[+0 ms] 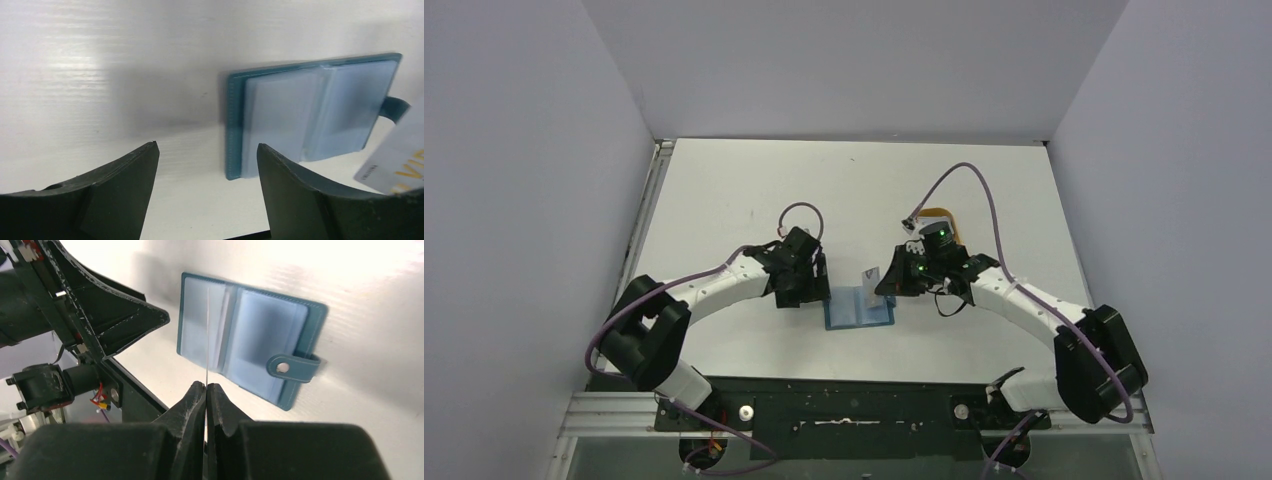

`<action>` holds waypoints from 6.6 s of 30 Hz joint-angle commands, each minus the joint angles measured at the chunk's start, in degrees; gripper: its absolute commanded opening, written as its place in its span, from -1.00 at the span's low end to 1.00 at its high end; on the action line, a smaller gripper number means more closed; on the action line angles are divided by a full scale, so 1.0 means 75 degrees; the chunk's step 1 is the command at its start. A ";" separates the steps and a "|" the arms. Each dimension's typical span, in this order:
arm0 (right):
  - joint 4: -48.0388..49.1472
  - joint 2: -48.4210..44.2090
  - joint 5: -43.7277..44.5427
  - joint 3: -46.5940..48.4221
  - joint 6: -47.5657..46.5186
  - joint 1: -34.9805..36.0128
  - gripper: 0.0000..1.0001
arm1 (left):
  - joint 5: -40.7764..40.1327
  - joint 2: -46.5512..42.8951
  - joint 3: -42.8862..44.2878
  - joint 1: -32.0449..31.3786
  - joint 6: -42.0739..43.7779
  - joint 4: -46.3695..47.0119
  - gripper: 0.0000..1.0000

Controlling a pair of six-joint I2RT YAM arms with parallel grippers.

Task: Put the credit cards into the card holder
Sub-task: Turn over the card slot in the card holder, then insert the credit card into the card holder.

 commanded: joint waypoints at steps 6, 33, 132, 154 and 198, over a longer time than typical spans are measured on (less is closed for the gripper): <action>0.0889 0.0899 -0.0864 0.0055 0.0137 -0.0241 -1.00 | 0.0332 -0.0095 -0.0501 0.0460 -0.0493 0.0556 0.23; 0.1234 0.1673 -0.0984 -0.0081 0.0272 -0.0137 -1.00 | 0.0740 0.0265 -0.0685 0.0524 -0.0479 0.0741 0.04; 0.1158 0.1788 -0.0265 -0.0573 0.1360 0.0379 -1.00 | 0.0737 0.0930 -0.0899 0.0536 -0.0268 0.0932 -0.39; 0.1633 0.2441 -0.0462 -0.0112 0.1495 0.0569 -1.00 | 0.0907 0.0987 -0.0958 0.0536 -0.0320 0.1135 -0.40; 0.2260 0.2797 0.0899 0.0038 0.2639 0.1038 -1.00 | 0.1074 0.0255 -0.0969 0.0575 -0.0365 0.0868 -0.22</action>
